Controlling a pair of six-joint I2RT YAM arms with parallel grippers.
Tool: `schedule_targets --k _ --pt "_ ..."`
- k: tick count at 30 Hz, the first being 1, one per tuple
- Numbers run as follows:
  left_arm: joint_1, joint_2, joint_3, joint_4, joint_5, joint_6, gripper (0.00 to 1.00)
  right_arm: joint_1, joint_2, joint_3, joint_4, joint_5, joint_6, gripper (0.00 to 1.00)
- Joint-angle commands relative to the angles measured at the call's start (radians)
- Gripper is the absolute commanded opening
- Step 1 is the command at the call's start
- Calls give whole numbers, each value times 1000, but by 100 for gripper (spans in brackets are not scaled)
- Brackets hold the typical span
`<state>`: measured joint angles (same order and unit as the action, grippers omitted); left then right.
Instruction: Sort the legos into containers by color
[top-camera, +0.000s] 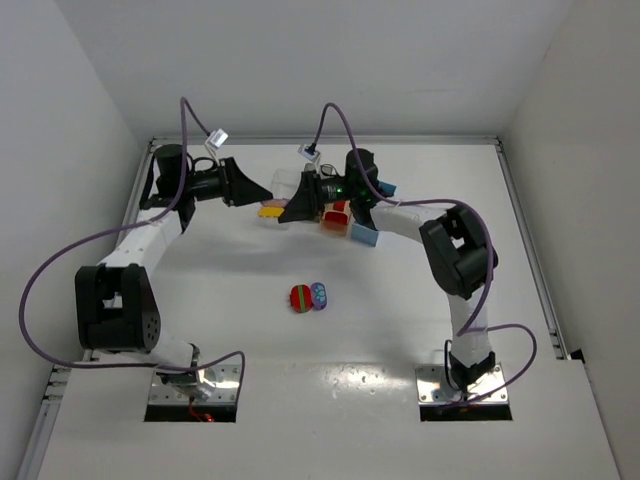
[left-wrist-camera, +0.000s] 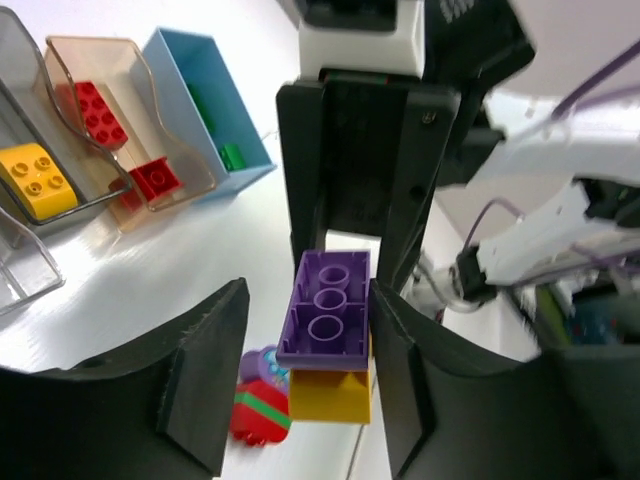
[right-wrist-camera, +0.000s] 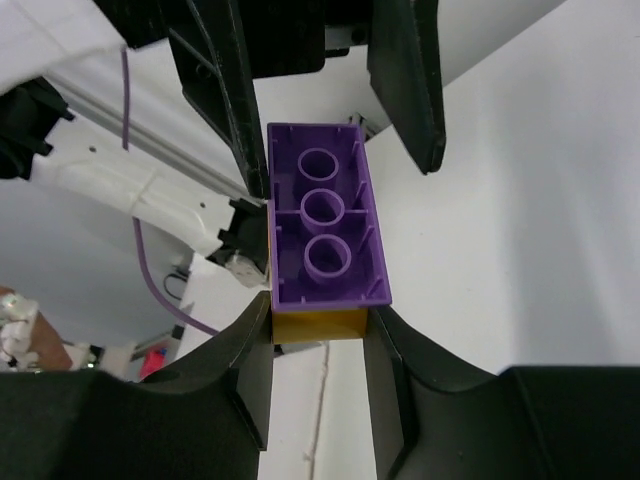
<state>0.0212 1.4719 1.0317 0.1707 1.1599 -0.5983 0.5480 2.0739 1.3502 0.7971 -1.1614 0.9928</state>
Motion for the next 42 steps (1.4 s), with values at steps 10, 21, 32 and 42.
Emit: schedule_targets --k 10,21,32,42 --pt "-33 117 231 -554 104 573 62 -36 -198 9 -447 -150 -529 0" --pt "-81 142 271 -689 184 690 73 -36 -198 29 -665 -159 -715 0" --pt "-93 142 280 -737 237 709 80 -45 -247 -3 -829 -139 -867 0" --pt "-228 131 298 -901 205 865 80 -45 -218 38 -848 -139 -876 0"
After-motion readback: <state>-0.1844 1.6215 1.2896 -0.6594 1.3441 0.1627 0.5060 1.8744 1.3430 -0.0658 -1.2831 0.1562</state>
